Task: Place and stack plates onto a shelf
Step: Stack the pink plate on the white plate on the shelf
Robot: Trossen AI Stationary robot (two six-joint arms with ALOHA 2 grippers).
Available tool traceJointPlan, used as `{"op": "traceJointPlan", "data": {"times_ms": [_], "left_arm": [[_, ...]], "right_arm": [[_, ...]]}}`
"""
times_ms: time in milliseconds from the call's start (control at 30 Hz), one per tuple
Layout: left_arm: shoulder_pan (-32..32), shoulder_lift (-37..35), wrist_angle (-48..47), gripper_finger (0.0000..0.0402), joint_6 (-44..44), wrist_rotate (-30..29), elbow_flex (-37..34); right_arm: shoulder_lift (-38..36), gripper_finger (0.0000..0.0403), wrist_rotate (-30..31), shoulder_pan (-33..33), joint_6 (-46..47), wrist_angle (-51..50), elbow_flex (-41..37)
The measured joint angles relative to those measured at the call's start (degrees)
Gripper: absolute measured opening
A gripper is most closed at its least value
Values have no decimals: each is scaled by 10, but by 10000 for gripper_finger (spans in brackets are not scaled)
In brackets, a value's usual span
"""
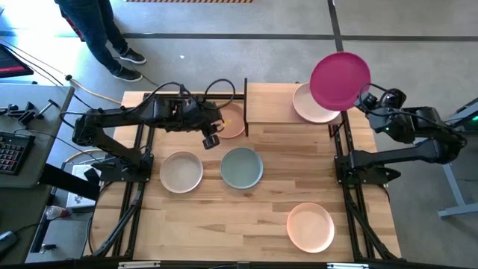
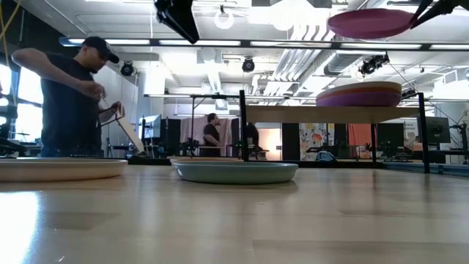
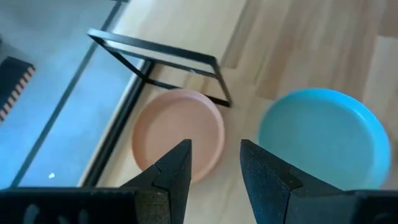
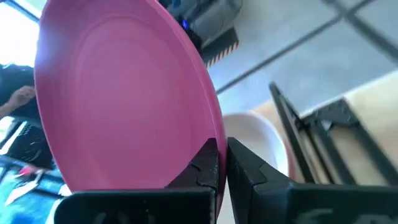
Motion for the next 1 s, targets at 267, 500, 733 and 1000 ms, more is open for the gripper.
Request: {"op": "traceJointPlan", "data": {"times_ms": [267, 500, 733, 1000], "left_arm": [[45, 0, 33, 124, 20, 0, 0], [75, 0, 57, 124, 24, 0, 0], [96, 0, 98, 124, 39, 0, 0], [105, 0, 121, 124, 39, 0, 0]], "right_arm": [[5, 0, 5, -8, -77, -1, 0], [-8, 0, 3, -8, -90, -2, 0], [-1, 0, 0, -8, -123, 81, 0], [35, 0, 0, -11, -97, 87, 0]]}}
